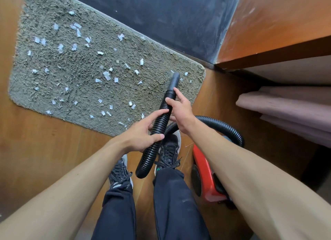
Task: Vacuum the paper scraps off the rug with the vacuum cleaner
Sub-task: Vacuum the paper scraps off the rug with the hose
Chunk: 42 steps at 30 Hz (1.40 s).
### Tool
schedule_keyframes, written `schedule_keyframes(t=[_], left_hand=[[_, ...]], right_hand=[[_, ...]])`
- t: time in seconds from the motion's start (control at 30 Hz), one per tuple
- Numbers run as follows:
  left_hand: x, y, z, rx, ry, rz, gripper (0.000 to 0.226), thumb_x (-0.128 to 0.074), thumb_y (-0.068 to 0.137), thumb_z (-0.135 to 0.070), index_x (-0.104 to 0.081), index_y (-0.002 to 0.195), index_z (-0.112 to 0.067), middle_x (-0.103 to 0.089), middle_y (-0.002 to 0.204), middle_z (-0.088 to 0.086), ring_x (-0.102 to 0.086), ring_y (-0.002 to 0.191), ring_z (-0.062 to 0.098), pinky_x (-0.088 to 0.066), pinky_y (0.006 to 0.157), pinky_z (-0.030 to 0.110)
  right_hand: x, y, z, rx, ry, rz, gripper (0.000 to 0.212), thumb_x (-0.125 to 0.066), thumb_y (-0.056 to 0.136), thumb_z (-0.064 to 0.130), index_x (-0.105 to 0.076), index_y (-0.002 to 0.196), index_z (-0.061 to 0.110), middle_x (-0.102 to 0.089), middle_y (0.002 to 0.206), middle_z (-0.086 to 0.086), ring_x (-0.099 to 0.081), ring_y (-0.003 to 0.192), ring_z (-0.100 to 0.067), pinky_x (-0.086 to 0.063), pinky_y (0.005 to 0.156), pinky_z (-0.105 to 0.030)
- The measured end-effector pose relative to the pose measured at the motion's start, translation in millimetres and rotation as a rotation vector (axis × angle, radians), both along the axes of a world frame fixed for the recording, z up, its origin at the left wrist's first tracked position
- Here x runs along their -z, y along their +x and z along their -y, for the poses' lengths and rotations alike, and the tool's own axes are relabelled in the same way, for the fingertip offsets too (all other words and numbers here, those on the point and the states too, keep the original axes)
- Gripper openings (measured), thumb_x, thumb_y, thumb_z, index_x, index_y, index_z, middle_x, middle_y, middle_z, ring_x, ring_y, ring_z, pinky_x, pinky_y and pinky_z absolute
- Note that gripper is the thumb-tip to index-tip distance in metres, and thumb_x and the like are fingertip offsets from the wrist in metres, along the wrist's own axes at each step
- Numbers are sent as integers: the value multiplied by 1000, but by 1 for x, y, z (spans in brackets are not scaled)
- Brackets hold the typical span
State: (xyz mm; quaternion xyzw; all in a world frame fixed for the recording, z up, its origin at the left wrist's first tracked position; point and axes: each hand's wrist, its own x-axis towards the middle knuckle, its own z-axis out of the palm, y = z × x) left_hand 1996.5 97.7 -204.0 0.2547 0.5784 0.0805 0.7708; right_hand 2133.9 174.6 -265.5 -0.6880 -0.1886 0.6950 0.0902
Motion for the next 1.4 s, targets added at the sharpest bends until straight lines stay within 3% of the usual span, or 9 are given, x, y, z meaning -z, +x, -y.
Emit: schedule_keyframes(t=[0.07, 0.2, 0.33, 0.53, 0.7, 0.93, 1.07, 1.2, 1.4], left_hand=[[1, 4, -4, 32, 39, -12, 71, -59, 96, -10, -32, 141, -58, -61, 107, -8, -68, 83, 10, -57, 61, 28], [1, 8, -5, 35, 2, -9, 71, -60, 95, -12, -32, 137, -62, -62, 103, -3, -71, 86, 26, -62, 65, 49], [-2, 1, 1, -37, -45, 3, 70, -59, 97, -10, -34, 135, -63, -61, 110, 4, -73, 90, 35, -60, 66, 59], [-1, -9, 8, -63, -68, -2, 71, -57, 97, -9, -33, 136, -63, -63, 116, 13, -73, 91, 39, -59, 66, 62], [0, -1, -2, -35, -60, 5, 70, -57, 98, -10, -34, 135, -64, -62, 111, 10, -73, 90, 40, -60, 66, 58], [5, 17, -25, 113, -1, -31, 69, -59, 96, -12, -32, 137, -60, -61, 106, 2, -72, 83, 35, -59, 63, 61], [7, 23, -34, 186, 27, -73, 70, -61, 95, -13, -31, 140, -57, -61, 108, 5, -70, 85, 29, -61, 62, 53], [9, 27, -36, 254, 78, -100, 72, -63, 94, -16, -28, 145, -54, -63, 113, 5, -65, 84, 22, -52, 56, 26], [5, 37, -32, 256, 32, -55, 72, -61, 95, -14, -28, 145, -54, -64, 107, 7, -69, 86, 26, -55, 48, 28]], right_hand=[[0, 6, -2, 17, -4, 12, 59, -55, 95, 9, -39, 147, 31, -62, 123, -5, -65, 87, -13, -55, 61, -29], [1, 8, -3, 6, -25, 17, 59, -56, 95, 10, -39, 147, 31, -63, 124, -5, -66, 89, -14, -54, 60, -28], [0, -4, -2, -61, -26, -15, 59, -55, 95, 9, -38, 147, 31, -61, 128, -4, -65, 95, -16, -54, 58, -27], [1, -16, 0, -78, -38, -42, 61, -55, 95, 8, -36, 148, 31, -61, 127, -5, -66, 86, -13, -53, 55, -26], [0, -5, -4, -48, -12, -9, 60, -55, 95, 8, -37, 148, 31, -60, 124, -2, -64, 92, -16, -54, 56, -26], [1, 15, -16, 30, -11, 45, 59, -53, 95, 8, -37, 148, 30, -63, 107, 2, -61, 76, -9, -52, 55, -24], [1, 20, -18, 111, -21, 51, 59, -54, 95, 6, -39, 148, 30, -63, 101, 7, -60, 76, -11, -53, 64, -29], [-2, 27, -16, 210, -36, 56, 60, -54, 95, 4, -40, 148, 29, -63, 99, 4, -57, 74, -12, -51, 66, -31], [-5, 41, -9, 207, -58, 70, 60, -54, 95, 3, -39, 148, 26, -62, 101, 8, -59, 74, -11, -53, 67, -32]])
